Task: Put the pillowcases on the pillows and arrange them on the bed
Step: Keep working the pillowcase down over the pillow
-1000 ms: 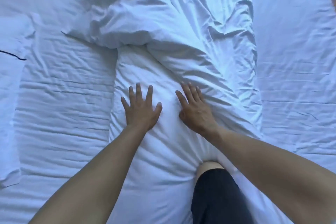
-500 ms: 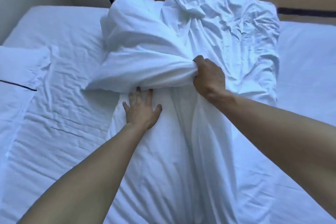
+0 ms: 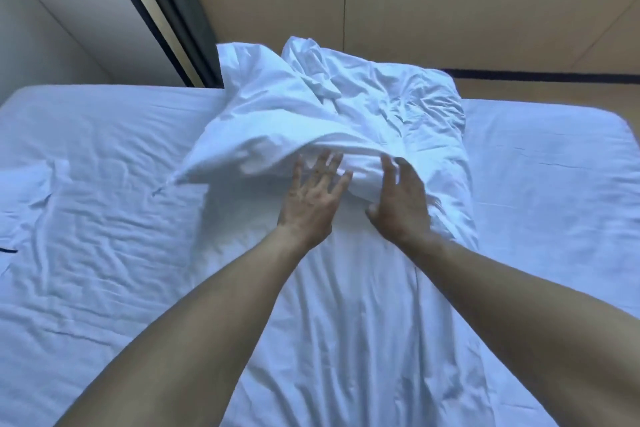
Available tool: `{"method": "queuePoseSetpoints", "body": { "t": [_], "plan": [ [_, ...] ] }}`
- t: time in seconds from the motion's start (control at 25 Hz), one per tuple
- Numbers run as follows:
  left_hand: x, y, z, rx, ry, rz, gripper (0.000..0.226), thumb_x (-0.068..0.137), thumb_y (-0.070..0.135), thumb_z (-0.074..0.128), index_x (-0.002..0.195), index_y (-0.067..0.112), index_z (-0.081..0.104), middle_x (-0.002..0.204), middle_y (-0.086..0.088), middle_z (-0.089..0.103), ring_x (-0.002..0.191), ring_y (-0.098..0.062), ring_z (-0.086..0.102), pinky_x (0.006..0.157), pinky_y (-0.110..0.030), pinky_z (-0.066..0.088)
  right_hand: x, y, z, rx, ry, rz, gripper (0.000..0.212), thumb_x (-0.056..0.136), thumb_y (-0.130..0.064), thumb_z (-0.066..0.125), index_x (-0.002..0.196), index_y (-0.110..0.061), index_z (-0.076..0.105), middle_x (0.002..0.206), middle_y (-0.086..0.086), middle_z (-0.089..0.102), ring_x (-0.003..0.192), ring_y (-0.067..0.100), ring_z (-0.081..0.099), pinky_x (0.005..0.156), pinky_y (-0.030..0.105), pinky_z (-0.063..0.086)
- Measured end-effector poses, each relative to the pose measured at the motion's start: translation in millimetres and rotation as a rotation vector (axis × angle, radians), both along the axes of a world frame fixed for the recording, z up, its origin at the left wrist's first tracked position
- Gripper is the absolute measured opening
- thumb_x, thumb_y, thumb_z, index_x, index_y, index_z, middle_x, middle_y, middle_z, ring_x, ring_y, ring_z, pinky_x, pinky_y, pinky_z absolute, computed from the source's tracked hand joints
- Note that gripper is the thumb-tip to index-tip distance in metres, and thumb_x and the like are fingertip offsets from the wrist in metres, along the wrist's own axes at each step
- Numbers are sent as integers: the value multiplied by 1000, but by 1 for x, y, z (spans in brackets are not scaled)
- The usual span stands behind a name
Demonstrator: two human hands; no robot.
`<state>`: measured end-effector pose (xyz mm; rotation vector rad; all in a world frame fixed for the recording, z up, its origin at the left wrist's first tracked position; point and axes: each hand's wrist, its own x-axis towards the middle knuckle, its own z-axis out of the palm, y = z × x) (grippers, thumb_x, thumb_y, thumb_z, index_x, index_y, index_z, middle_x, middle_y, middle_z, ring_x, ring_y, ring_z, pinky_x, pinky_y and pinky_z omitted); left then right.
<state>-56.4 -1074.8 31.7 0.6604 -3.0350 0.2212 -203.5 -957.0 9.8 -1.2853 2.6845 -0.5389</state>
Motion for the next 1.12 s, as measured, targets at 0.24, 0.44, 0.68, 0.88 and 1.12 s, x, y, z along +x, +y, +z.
{"method": "queuePoseSetpoints", "body": {
  "t": [0.24, 0.44, 0.68, 0.88, 1.12],
  "plan": [
    [62, -25, -20, -76, -101, 20, 79, 76, 13, 61, 153, 13, 41, 166, -18, 21, 155, -34, 16, 120, -63, 16, 28, -95, 4, 102, 163, 272, 82, 87, -12, 63, 158, -27, 24, 143, 11, 49, 130, 36, 47, 111, 49, 34],
    [97, -34, -28, 140, -279, 531, 87, 89, 36, 56, 160, 22, 8, 167, -17, -1, 154, -39, -3, 118, -64, 16, 65, -99, -19, 227, 249, 573, 95, 75, -17, 75, 157, -21, 27, 158, 14, 29, 147, 40, 25, 121, 61, 14],
    [129, -62, -28, 584, 97, 1167, 106, 84, 41, 71, 157, 28, -5, 160, -17, 9, 141, -44, 25, 103, -60, 40, 80, -130, -39, 133, 301, 447, 53, 69, -5, 76, 120, -10, 66, 90, 12, 64, 69, 36, 61, 60, 39, 48],
    [117, -100, -6, 1423, 1174, 1348, 59, 78, 13, 80, 132, 18, 55, 123, -8, 55, 105, -34, 59, 84, -51, 60, 61, -122, -14, -167, 182, 443, 25, 82, -19, 69, 105, -11, 63, 94, 11, 57, 75, 34, 54, 58, 39, 44],
    [12, -82, 61, 1400, 1470, 1137, 24, 70, -7, 74, 78, 7, 57, 86, -14, 67, 82, -32, 70, 75, -48, 63, -14, -98, 67, -358, 124, 457, 14, 87, -18, 60, 93, -6, 56, 87, 11, 52, 68, 35, 53, 50, 40, 45]
  ]
}}
